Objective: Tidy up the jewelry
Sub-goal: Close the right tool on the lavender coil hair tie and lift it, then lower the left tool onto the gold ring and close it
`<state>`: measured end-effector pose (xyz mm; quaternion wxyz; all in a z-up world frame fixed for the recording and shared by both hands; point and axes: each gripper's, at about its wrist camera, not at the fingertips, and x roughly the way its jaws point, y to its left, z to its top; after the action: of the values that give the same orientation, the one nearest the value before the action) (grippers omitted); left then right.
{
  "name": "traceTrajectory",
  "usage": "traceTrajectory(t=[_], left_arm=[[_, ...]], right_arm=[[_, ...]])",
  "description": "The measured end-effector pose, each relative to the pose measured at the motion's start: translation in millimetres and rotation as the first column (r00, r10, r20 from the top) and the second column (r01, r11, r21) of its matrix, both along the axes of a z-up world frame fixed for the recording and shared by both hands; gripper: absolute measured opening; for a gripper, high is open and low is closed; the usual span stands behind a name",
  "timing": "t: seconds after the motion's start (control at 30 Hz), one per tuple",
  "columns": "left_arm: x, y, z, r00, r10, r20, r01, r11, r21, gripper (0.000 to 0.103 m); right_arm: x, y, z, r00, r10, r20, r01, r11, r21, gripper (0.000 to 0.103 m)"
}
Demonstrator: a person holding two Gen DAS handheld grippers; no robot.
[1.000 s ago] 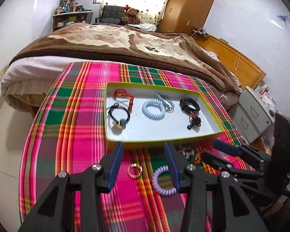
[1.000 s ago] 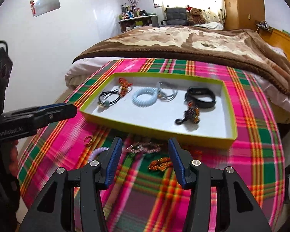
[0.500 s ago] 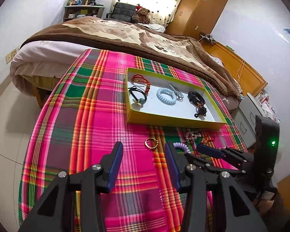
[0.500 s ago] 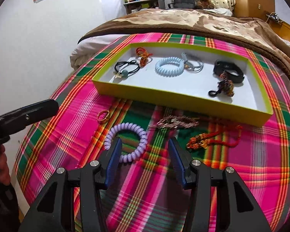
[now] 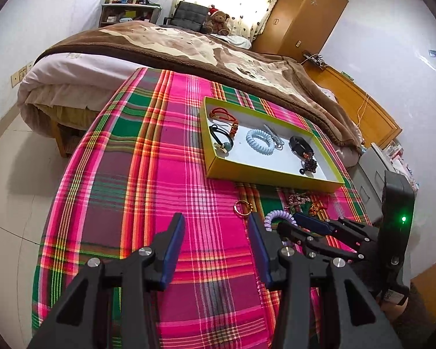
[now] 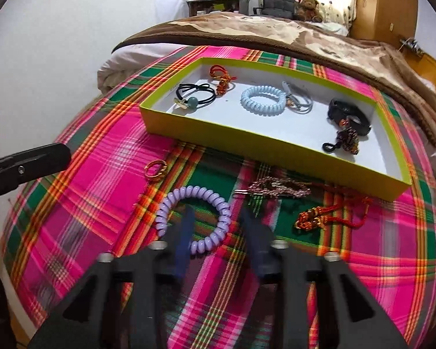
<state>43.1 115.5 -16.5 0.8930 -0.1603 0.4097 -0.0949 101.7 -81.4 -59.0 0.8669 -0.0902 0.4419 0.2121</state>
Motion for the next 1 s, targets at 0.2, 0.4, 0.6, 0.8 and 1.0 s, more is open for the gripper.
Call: traceTrajectory(t=[0.2, 0.4, 0.6, 0.8, 1.0], left_arm=[[3.4, -0.4, -2.3, 1.0, -0.021, -0.008, 0.021, 1.0, -0.001, 0.046], [7.9, -6.3, -4.3, 0.999, -0.048, -0.012, 0.048, 0.999, 0.007, 0.046], [18.3, -20.3, -9.0, 0.994, -0.105, -0.009, 0.105, 0.994, 0.004, 0.046], [32.6, -40.2, -13.5, 0.99, -0.14, -0.031, 0.142, 0.988, 0.057, 0.046], [40.6, -60.0, -19.9, 0.985, -0.162, -0.054, 0.168, 0.972, 0.163, 0.046]], right_arm=[[-2.0, 2.4, 0.2, 1.0, 0.002, -0.002, -0.002, 1.0, 0.006, 0.012], [-4.6, -5.5, 2.4, 0.999, -0.037, 0.001, 0.037, 0.999, 0.039, 0.01], [-7.5, -27.5, 12.8, 0.996, -0.094, 0.002, 0.093, 0.99, 0.102, 0.01], [-14.3, -45.5, 22.4, 0.99, -0.141, 0.025, 0.137, 0.982, 0.129, 0.01], [-19.8, -54.5, 29.4, 0.987, -0.155, 0.047, 0.147, 0.978, 0.147, 0.01]])
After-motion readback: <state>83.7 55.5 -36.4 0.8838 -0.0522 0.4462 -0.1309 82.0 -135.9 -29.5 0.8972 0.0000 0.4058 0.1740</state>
